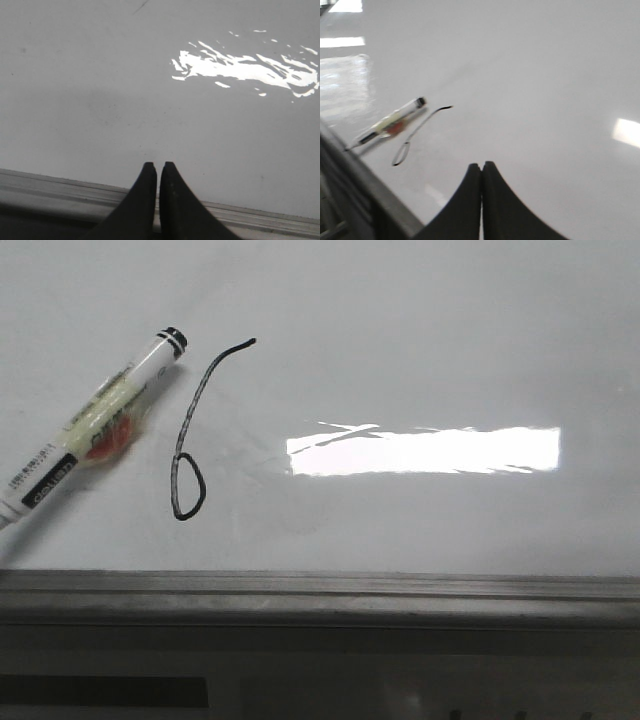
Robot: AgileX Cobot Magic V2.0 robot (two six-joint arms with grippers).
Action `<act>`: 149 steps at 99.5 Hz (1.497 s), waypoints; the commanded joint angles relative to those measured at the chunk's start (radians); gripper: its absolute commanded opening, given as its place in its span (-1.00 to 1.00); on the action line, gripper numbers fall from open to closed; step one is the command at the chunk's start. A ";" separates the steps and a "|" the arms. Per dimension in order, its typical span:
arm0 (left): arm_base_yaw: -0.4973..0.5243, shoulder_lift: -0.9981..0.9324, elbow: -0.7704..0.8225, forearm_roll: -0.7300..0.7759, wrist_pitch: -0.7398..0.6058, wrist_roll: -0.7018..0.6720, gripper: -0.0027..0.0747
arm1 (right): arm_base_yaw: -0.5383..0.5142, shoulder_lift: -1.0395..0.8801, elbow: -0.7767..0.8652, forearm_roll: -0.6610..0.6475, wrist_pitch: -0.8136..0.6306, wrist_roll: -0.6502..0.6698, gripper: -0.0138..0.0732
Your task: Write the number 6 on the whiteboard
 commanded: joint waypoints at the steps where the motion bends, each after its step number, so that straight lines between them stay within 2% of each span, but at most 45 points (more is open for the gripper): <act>1: 0.001 -0.030 0.025 -0.001 -0.047 0.000 -0.98 | -0.126 0.000 -0.025 -0.013 -0.077 -0.005 -0.83; 24: 0.001 -0.030 0.025 -0.001 -0.047 0.000 -0.98 | -0.452 -0.014 -0.024 -0.013 -0.069 -0.005 -0.83; 38: 0.001 -0.030 0.025 -0.001 -0.047 0.000 -0.98 | -0.651 -0.014 -0.024 -0.010 -0.004 -0.005 -0.83; 52: 0.001 -0.030 0.025 -0.001 -0.047 0.000 -0.98 | -0.774 -0.014 -0.024 -0.010 0.038 -0.005 -0.83; 90: 0.001 -0.030 0.025 -0.001 -0.047 0.000 -0.98 | -0.794 -0.067 -0.004 -0.011 0.144 -0.005 -0.83; 127: 0.001 -0.030 0.025 -0.001 -0.047 0.000 -0.98 | -0.794 -0.299 0.304 -0.010 0.054 -0.005 -0.83; 132: 0.001 -0.030 0.025 -0.001 -0.047 0.000 -0.98 | -0.794 -0.310 0.298 -0.014 0.136 -0.005 -0.83; 149: 0.001 -0.030 0.025 -0.001 -0.047 0.000 -0.98 | -0.788 -0.310 0.300 -0.014 0.203 -0.005 -0.83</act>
